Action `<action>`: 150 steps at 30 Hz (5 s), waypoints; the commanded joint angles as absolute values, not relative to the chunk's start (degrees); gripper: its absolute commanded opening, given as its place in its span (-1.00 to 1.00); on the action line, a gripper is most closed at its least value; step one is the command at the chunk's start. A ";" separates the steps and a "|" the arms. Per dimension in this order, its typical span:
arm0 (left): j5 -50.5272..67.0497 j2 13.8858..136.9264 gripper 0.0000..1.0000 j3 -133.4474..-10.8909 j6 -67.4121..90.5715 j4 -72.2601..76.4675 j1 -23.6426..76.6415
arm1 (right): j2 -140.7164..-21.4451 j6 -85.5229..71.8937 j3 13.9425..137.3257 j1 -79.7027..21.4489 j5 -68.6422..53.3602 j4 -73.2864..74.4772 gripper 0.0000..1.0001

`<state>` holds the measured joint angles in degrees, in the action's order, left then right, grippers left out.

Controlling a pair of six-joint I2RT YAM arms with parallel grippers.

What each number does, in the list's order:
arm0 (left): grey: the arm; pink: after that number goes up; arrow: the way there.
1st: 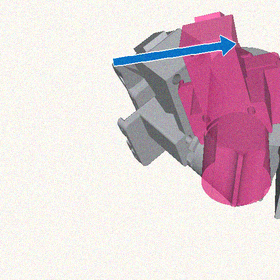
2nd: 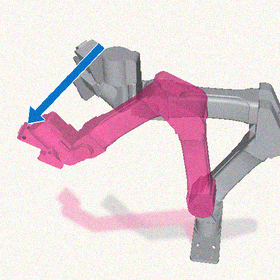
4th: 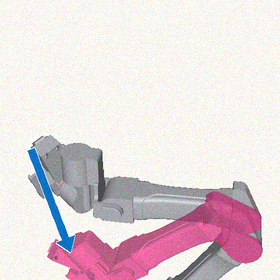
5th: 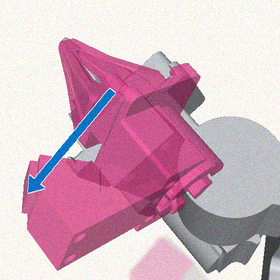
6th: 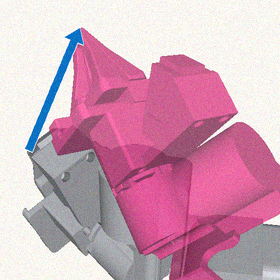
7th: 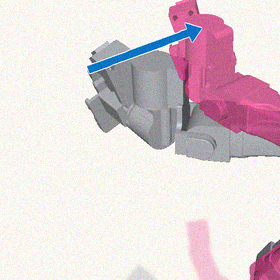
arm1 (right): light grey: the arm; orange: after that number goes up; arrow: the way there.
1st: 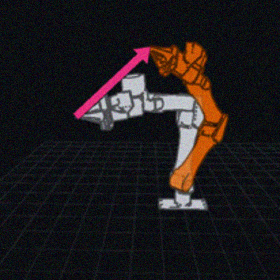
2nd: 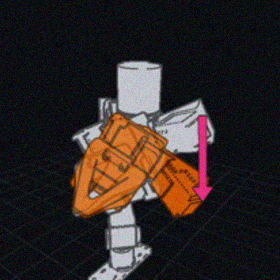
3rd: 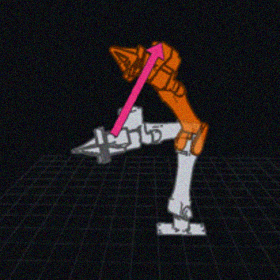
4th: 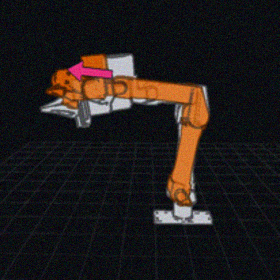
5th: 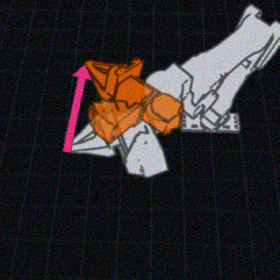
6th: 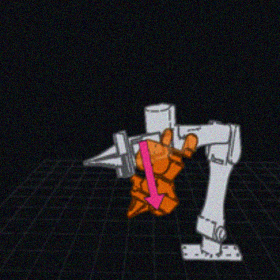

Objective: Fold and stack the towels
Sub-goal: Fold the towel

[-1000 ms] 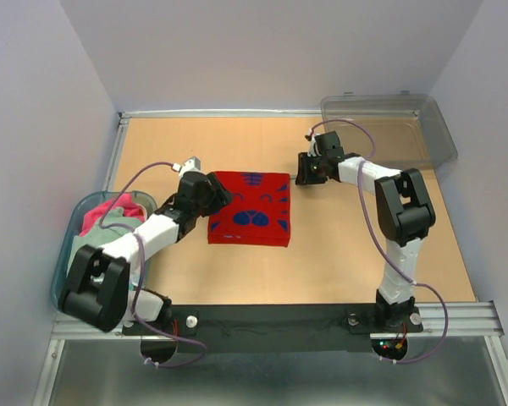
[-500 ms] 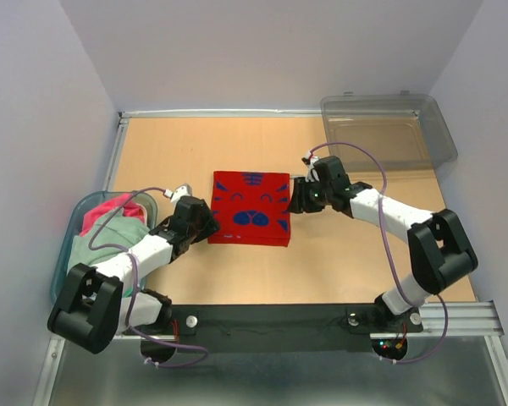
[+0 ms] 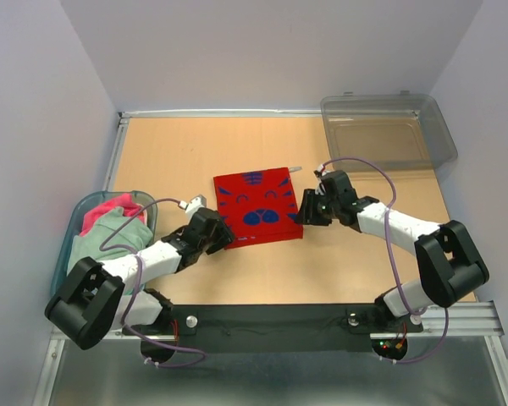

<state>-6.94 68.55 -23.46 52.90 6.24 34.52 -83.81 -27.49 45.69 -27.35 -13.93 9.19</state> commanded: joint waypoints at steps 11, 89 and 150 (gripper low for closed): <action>-14.41 61.70 0.13 -21.53 56.52 3.78 36.65 | -86.65 -33.40 42.71 -27.25 -8.01 3.43 -0.05; -13.89 72.43 -0.24 -32.17 47.46 1.67 37.53 | -90.00 -32.78 42.19 -27.25 -11.60 -2.37 -0.99; -10.11 66.62 -0.97 -29.98 50.97 -5.46 39.11 | -81.21 -32.70 40.61 -27.25 -10.90 3.43 -0.99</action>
